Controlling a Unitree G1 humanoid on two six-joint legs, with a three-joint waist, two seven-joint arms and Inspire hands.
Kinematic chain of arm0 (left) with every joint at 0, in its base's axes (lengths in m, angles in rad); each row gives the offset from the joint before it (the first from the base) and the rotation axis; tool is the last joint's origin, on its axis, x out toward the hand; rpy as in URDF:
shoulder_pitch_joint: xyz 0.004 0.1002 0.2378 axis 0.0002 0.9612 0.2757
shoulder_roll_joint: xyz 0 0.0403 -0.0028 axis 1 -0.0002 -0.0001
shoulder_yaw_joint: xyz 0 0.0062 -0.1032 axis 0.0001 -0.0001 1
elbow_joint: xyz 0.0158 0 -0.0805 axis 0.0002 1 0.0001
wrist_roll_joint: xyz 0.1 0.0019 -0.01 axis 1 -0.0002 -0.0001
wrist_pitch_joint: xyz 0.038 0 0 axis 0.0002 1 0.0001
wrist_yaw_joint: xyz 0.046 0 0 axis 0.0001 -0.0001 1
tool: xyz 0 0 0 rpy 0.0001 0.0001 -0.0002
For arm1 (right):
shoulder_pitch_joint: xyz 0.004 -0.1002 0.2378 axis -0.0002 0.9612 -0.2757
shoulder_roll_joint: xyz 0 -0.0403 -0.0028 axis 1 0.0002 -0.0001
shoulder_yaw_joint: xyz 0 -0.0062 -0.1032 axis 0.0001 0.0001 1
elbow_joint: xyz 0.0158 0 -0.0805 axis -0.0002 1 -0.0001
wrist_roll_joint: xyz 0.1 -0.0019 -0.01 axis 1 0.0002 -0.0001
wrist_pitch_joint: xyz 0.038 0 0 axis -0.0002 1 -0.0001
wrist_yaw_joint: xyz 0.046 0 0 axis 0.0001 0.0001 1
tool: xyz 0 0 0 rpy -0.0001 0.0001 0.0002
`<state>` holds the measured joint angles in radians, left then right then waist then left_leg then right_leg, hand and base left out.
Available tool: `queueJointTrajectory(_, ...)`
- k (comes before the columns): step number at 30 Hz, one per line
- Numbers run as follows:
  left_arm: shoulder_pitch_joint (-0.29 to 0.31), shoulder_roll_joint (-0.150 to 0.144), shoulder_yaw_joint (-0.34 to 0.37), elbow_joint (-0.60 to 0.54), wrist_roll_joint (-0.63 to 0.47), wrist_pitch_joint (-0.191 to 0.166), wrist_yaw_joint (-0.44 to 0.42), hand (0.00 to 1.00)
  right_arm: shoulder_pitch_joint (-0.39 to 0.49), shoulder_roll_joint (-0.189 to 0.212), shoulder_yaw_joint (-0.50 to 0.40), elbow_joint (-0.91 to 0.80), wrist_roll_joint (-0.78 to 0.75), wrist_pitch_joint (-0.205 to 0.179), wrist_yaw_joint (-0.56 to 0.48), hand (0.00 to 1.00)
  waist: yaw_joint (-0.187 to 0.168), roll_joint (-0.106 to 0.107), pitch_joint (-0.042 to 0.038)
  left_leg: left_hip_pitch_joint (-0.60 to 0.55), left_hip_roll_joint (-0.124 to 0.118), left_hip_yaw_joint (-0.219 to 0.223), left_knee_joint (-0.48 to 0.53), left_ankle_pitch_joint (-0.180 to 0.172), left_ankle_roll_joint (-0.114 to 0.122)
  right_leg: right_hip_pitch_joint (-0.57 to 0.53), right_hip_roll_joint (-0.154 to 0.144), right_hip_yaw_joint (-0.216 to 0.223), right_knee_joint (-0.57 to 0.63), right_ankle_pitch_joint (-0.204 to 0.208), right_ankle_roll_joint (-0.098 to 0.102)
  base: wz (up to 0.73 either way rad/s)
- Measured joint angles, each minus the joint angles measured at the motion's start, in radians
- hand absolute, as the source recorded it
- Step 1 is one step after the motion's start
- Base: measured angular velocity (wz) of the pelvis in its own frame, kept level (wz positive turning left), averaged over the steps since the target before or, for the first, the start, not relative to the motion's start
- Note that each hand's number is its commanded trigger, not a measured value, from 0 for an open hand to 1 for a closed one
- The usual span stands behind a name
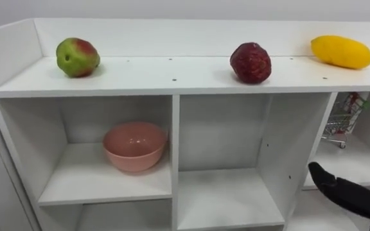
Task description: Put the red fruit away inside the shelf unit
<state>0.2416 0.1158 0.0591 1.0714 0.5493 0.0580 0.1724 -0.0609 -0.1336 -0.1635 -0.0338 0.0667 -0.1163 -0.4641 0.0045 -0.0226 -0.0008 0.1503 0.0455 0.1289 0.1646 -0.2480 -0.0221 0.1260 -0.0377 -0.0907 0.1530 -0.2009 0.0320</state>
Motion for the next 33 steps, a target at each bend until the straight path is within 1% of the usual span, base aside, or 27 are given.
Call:
queueJointTrajectory(3, -0.003, 0.000, -0.005, -0.004, 0.000, -0.001, -0.025, 0.00, -0.039, -0.003, 0.007, -0.016, 0.000, 0.000, 0.008, 0.00, 0.004, -0.007, 0.0038, -0.003, 0.000, 0.000, 0.000, 0.000, 0.000, -0.005, 0.000, 0.000, 0.000, 0.000, 0.000, -0.03)
queueJointTrajectory(5, -0.003, 0.001, -0.004, -0.001, 0.001, -0.002, -0.039, 0.00, -0.081, -0.024, 0.007, -0.030, 0.000, 0.000, 0.017, 0.00, 0.005, -0.016, 0.0060, -0.005, 0.001, -0.001, 0.000, 0.000, 0.000, -0.005, 0.001, -0.002, 0.000, 0.000, 0.000, 0.02)
queueJointTrajectory(6, -0.003, 0.002, -0.004, -0.001, 0.001, -0.002, -0.041, 0.00, -0.088, -0.031, 0.007, -0.037, 0.000, 0.000, 0.019, 0.00, 0.005, -0.019, 0.0056, -0.006, 0.001, -0.002, 0.000, 0.000, 0.000, -0.006, 0.001, -0.003, 0.000, 0.000, 0.000, 0.07)
queueJointTrajectory(8, -0.001, 0.010, -0.005, -0.001, 0.001, -0.002, -0.053, 0.00, -0.109, -0.042, 0.010, -0.067, 0.000, -0.001, 0.020, 0.00, 0.006, -0.029, -0.0008, -0.008, 0.001, -0.005, 0.001, 0.000, 0.000, -0.005, 0.001, -0.011, 0.000, 0.000, 0.000, 0.08)
queueJointTrajectory(9, 0.000, 0.011, -0.005, -0.001, 0.002, -0.002, -0.053, 0.00, -0.114, -0.045, 0.012, -0.070, 0.000, -0.001, 0.020, 0.00, 0.008, -0.031, -0.0020, -0.008, 0.001, -0.005, 0.001, 0.000, 0.000, -0.005, 0.001, -0.013, 0.000, 0.000, 0.000, 0.04)
queueJointTrajectory(11, -0.005, 0.012, -0.005, -0.004, 0.003, -0.002, -0.053, 0.00, -0.137, -0.067, 0.022, -0.078, -0.003, -0.001, 0.019, 0.00, 0.022, -0.035, -0.0028, -0.008, 0.001, -0.008, 0.001, 0.000, 0.000, -0.006, 0.000, -0.023, 0.000, 0.000, 0.000, 0.00)
queueJointTrajectory(13, -0.009, 0.012, -0.004, -0.004, 0.003, -0.002, -0.053, 0.00, -0.157, -0.075, 0.024, -0.080, -0.006, -0.003, 0.020, 0.00, 0.032, -0.036, -0.0027, -0.008, 0.001, -0.009, 0.001, 0.000, 0.000, -0.005, 0.000, -0.023, 0.001, 0.000, -0.001, 0.00)
queueJointTrajectory(15, -0.010, 0.013, -0.004, -0.003, 0.009, -0.002, -0.054, 0.00, -0.175, -0.077, 0.024, -0.090, -0.012, -0.004, 0.017, 0.00, 0.036, -0.036, -0.0026, -0.010, 0.001, -0.025, 0.001, 0.000, 0.000, -0.005, 0.001, -0.028, 0.001, 0.001, -0.001, 0.08)
queueJointTrajectory(16, -0.011, 0.013, -0.003, -0.004, 0.012, -0.003, -0.054, 0.00, -0.184, -0.079, 0.024, -0.102, -0.024, -0.007, 0.014, 0.00, 0.038, -0.036, -0.0026, -0.013, 0.001, -0.025, 0.002, 0.000, 0.000, -0.005, 0.001, -0.031, 0.001, 0.001, -0.001, 0.09)
queueJointTrajectory(17, -0.014, 0.013, -0.004, -0.004, 0.012, -0.003, -0.055, 0.00, -0.198, -0.083, 0.024, -0.104, -0.028, -0.017, 0.008, 0.00, 0.042, -0.036, -0.0024, -0.014, 0.001, -0.027, 0.002, 0.000, 0.000, -0.005, 0.001, -0.034, 0.001, 0.001, -0.001, 0.06)
queueJointTrajectory(18, -0.015, 0.013, -0.004, -0.004, 0.012, -0.004, -0.055, 0.00, -0.202, -0.089, 0.024, -0.107, -0.028, -0.019, 0.002, 0.00, 0.047, -0.036, -0.0025, -0.014, 0.001, -0.027, 0.002, 0.000, 0.000, -0.005, 0.001, -0.034, 0.001, 0.001, -0.002, 0.00)
queueJointTrajectory(19, -0.016, 0.013, -0.004, -0.005, 0.012, -0.005, -0.056, 0.00, -0.205, -0.103, 0.024, -0.119, -0.028, -0.019, -0.008, 0.00, 0.056, -0.035, -0.0024, -0.015, 0.001, -0.027, 0.003, 0.000, 0.000, -0.005, 0.001, -0.034, 0.001, 0.001, -0.002, 0.00)
queueJointTrajectory(20, -0.017, 0.014, -0.004, -0.010, 0.011, -0.008, -0.056, 0.00, -0.213, -0.110, 0.024, -0.124, -0.027, -0.024, -0.010, 0.00, 0.058, -0.035, -0.0023, -0.016, 0.001, -0.028, 0.003, 0.000, 0.000, -0.004, 0.001, -0.035, 0.001, 0.001, -0.002, 0.00)
queueJointTrajectory(23, -0.014, 0.014, -0.004, -0.013, 0.011, -0.009, -0.058, 0.00, -0.233, -0.110, 0.024, -0.124, -0.027, -0.036, -0.012, 0.00, 0.058, -0.035, -0.0007, -0.017, 0.001, -0.036, 0.003, 0.000, 0.000, 0.001, 0.001, -0.042, 0.000, 0.001, -0.002, 0.06)
queueJointTrajectory(29, -0.012, 0.014, -0.004, -0.034, 0.012, -0.009, -0.068, 0.00, -0.235, -0.110, 0.024, -0.124, -0.024, -0.036, 0.006, 0.00, 0.060, -0.033, 0.0036, -0.019, 0.001, -0.048, 0.004, 0.001, -0.001, 0.001, 0.001, -0.052, 0.000, 0.001, -0.002, 0.05)
queueJointTrajectory(33, -0.015, 0.013, -0.003, -0.045, 0.034, -0.008, -0.069, 0.00, -0.235, -0.113, 0.024, -0.114, 0.004, -0.036, 0.029, 0.00, 0.072, -0.033, 0.0043, -0.020, 0.001, -0.051, 0.004, 0.001, -0.001, 0.002, 0.001, -0.057, 0.000, 0.001, -0.002, 0.02)
